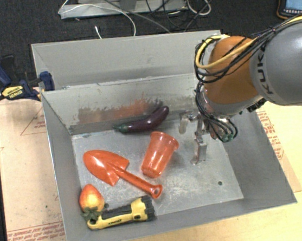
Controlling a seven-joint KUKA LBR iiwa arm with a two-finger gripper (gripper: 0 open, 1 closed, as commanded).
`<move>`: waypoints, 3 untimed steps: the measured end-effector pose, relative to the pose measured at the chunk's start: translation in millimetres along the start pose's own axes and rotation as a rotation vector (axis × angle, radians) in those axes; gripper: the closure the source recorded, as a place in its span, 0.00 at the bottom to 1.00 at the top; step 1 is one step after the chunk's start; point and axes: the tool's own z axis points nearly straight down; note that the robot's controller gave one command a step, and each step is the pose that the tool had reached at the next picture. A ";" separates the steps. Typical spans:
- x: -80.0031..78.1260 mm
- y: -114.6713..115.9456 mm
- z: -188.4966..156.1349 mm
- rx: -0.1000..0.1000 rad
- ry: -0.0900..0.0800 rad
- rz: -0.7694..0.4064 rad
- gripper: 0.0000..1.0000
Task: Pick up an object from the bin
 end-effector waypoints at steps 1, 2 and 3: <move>-35.5 25.1 20.6 -0.001 0.000 -0.072 0.00; -20.8 67.6 42.0 -0.001 -0.001 -0.003 0.00; -26.8 50.4 59.3 -0.001 -0.004 0.121 1.00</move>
Offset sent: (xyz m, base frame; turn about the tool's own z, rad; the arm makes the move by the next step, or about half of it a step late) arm 0.0126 0.0858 -0.0509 0.0813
